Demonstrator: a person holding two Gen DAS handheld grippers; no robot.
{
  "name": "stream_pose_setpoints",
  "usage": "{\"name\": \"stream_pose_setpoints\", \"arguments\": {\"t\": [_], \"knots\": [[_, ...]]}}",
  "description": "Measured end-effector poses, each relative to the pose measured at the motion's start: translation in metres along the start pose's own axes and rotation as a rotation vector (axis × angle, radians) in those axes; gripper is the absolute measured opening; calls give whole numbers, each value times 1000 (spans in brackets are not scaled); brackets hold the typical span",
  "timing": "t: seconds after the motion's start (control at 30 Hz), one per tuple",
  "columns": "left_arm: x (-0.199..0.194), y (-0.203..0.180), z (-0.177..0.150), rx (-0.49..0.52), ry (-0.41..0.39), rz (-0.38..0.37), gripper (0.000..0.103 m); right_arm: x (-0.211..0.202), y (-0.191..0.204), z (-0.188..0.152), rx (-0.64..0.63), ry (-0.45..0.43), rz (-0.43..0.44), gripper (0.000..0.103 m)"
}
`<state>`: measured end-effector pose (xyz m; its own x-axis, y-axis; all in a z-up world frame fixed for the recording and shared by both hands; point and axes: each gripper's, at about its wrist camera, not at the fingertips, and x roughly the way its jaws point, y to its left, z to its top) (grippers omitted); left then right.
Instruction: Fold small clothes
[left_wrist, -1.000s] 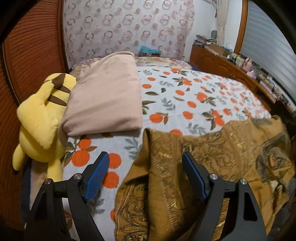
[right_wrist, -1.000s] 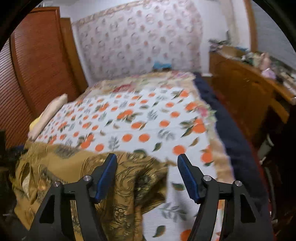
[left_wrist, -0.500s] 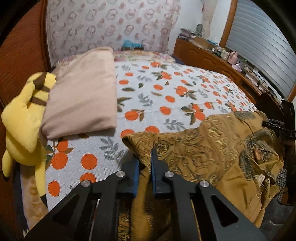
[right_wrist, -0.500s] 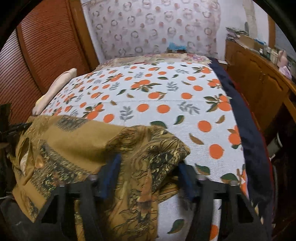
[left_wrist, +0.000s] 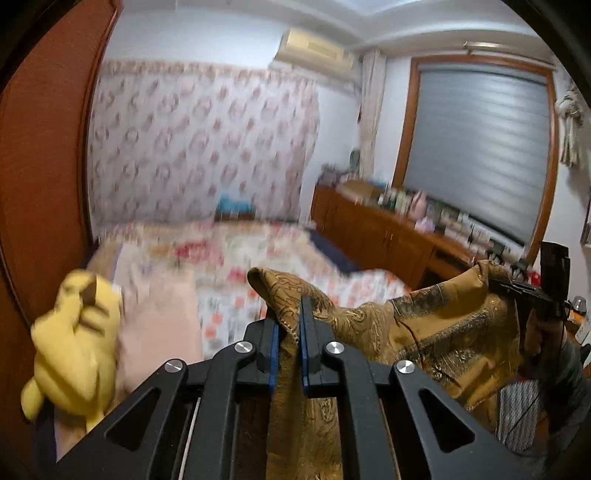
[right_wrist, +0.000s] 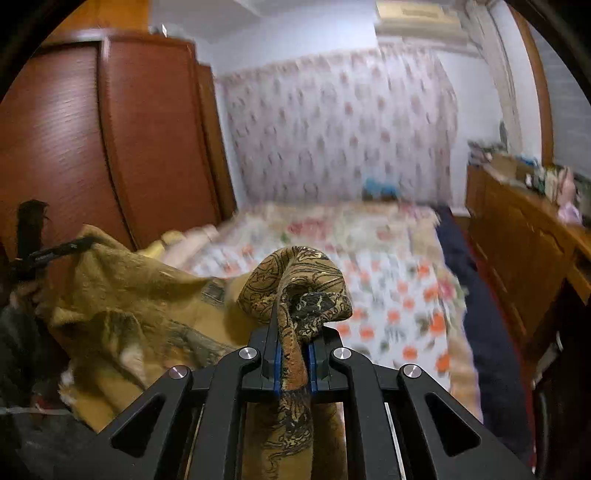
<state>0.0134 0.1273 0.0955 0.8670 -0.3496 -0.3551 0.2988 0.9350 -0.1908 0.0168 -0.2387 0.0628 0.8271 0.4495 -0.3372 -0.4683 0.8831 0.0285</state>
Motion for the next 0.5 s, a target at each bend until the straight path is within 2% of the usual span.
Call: {"name": "stream_pose_setpoints", "arguments": {"t": [0.17, 0.27, 0.4, 0.47, 0.5], "knots": [[-24, -5, 51, 30, -109, 35, 10, -41, 4, 60, -68, -129, -13, 10], [-18, 5, 81, 47, -143, 102, 10, -41, 0, 98, -98, -164, -35, 10], [30, 41, 114, 38, -129, 208, 10, 15, -18, 152, -108, -141, -135, 10], [69, 58, 119, 40, -72, 287, 12, 59, -25, 164, -90, -88, -175, 11], [91, 68, 115, 37, -35, 311, 17, 90, -28, 166, -91, -40, -179, 18]]}}
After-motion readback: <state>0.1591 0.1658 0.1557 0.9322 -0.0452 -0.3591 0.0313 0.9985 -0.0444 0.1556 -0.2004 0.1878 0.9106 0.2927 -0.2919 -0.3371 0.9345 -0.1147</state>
